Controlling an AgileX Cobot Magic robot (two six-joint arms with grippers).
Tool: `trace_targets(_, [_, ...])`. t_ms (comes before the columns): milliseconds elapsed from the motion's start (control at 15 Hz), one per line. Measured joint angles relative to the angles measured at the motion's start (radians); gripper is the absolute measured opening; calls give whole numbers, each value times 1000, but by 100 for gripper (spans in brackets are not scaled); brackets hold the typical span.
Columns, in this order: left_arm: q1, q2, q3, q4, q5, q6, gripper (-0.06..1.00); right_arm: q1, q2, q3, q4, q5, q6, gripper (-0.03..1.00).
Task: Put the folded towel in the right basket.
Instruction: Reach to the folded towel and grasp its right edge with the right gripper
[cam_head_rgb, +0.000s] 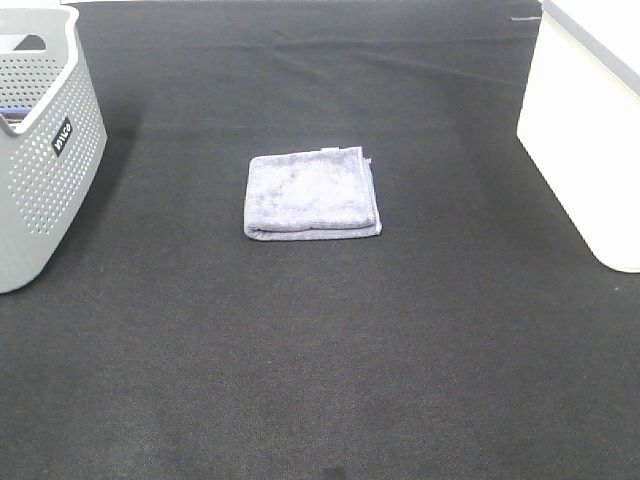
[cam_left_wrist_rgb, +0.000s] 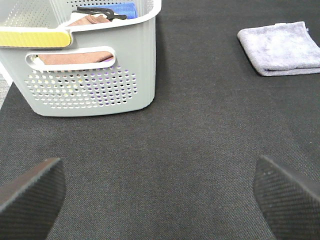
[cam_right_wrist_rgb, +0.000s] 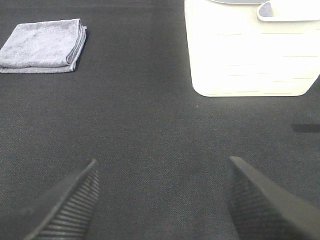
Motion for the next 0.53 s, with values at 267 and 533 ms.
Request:
trace_targets(267, [0,0,0,0,0,0,97,0,0,0,0,0,0,67])
trace_targets(533, [0,0,0,0,0,0,97,0,0,0,0,0,0,67])
